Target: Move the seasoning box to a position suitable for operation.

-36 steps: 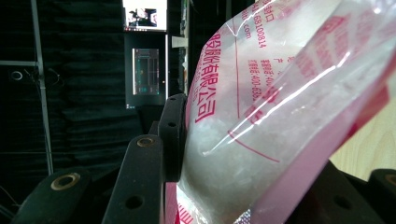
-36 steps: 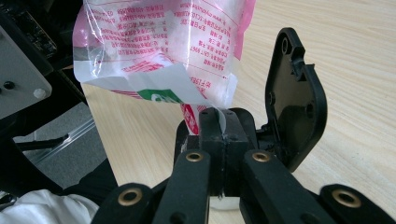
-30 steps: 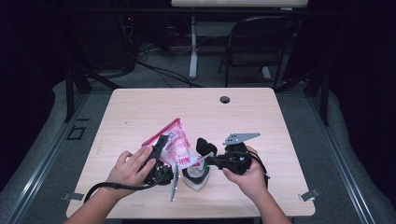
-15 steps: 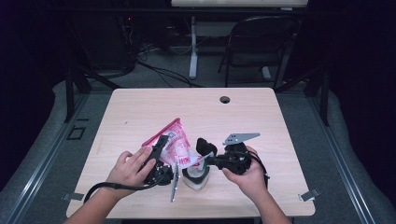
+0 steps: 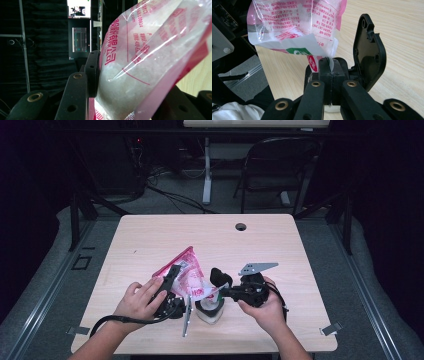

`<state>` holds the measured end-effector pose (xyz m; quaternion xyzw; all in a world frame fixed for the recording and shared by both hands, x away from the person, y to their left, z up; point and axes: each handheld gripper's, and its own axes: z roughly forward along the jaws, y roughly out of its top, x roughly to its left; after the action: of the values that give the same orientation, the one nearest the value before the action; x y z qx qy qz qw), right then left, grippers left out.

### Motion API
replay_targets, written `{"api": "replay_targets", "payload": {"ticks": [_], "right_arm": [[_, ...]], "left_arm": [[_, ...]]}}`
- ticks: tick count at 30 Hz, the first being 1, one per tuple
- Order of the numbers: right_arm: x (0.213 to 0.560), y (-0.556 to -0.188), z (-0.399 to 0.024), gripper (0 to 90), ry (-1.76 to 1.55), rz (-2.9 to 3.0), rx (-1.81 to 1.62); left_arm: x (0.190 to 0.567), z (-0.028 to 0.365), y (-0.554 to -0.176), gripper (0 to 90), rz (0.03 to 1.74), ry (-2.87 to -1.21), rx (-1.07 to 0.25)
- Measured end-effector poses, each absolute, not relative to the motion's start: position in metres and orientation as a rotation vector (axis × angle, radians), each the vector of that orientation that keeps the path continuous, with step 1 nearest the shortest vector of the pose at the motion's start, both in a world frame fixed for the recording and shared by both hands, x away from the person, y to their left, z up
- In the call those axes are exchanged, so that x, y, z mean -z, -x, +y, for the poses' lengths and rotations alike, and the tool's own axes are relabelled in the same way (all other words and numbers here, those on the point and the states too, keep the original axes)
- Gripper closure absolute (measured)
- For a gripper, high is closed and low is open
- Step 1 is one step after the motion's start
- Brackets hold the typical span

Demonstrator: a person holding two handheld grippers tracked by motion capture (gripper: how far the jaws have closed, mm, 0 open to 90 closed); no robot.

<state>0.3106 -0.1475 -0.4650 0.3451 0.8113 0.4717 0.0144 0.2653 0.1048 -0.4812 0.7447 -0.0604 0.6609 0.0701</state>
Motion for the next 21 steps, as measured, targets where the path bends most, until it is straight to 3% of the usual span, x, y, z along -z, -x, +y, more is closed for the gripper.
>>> {"api": "replay_targets", "payload": {"ticks": [21], "right_arm": [[0.465,-0.3107,-0.1482,90.0,-1.076,2.523,-1.475]], "left_arm": [[0.4793,0.1037,-0.2642,64.8,-0.191,-2.237,-1.996]]}}
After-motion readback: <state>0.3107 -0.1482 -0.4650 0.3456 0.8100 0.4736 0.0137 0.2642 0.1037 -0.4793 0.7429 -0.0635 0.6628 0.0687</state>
